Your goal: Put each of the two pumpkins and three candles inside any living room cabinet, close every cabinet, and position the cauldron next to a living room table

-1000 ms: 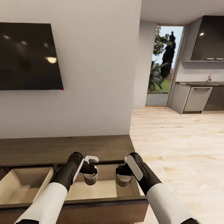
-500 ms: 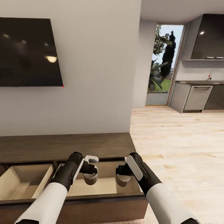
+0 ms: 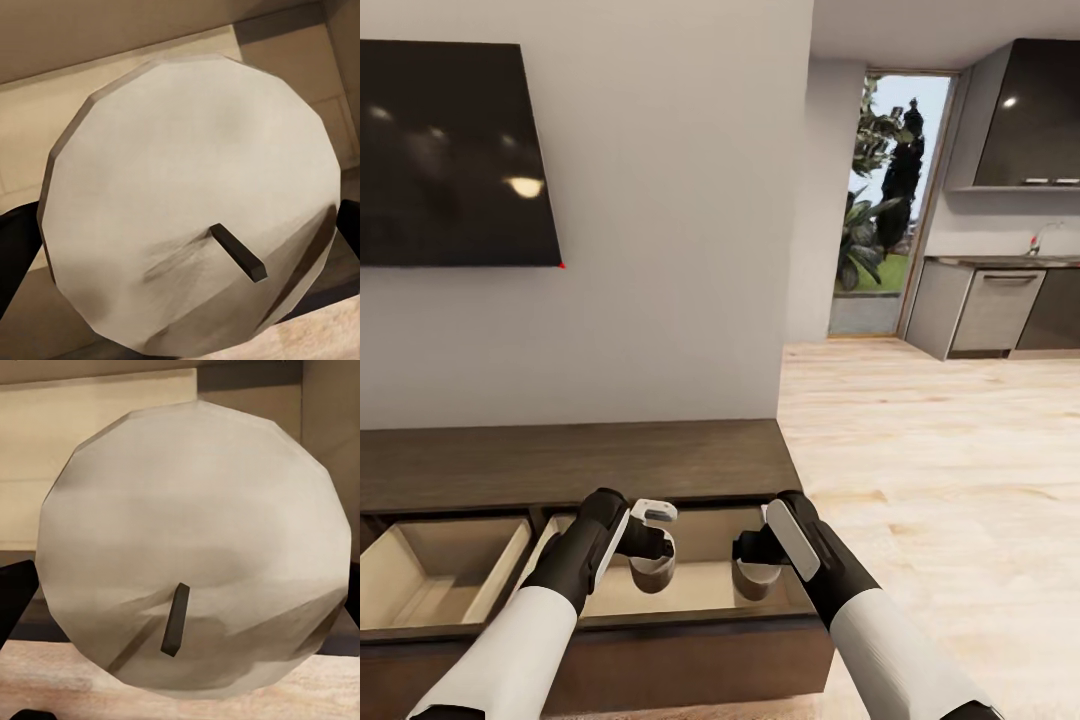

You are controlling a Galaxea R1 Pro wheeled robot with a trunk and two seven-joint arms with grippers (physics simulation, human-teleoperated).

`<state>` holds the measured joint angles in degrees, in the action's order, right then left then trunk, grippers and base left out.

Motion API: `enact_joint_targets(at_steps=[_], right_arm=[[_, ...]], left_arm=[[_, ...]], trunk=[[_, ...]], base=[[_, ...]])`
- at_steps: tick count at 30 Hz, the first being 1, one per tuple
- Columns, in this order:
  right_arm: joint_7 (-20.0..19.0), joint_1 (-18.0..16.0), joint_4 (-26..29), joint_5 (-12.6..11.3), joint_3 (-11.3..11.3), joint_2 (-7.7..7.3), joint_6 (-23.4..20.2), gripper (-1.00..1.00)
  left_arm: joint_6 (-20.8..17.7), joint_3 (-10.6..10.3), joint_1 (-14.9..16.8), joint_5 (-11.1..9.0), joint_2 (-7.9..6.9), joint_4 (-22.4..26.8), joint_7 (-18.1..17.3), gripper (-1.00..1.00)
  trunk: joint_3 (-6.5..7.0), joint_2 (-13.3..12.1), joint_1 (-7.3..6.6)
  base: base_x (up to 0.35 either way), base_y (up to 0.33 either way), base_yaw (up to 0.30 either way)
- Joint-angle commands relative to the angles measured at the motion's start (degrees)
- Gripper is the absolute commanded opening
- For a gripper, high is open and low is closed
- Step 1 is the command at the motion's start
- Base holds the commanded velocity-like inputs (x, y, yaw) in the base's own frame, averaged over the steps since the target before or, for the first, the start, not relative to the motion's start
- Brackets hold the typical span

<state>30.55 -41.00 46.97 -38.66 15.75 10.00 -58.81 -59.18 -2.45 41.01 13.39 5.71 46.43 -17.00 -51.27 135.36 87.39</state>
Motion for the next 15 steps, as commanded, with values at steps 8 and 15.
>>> enact_joint_targets(at_steps=[8,15], right_arm=[[0.6,0.0,0.0,-0.5,0.1,0.0,-0.1,-1.0],[0.6,0.0,0.0,-0.5,0.1,0.0,-0.1,-1.0]], left_arm=[[-0.1,0.0,0.0,0.6,0.01,0.2,-0.5,-1.0],[-0.1,0.0,0.0,0.6,0.01,0.1,-0.5,-1.0]], trunk=[[-0.24,0.4,0.21],[-0.24,0.4,0.21]], base=[[0.001,0.0,0.0],[0.152,-0.068,0.0]])
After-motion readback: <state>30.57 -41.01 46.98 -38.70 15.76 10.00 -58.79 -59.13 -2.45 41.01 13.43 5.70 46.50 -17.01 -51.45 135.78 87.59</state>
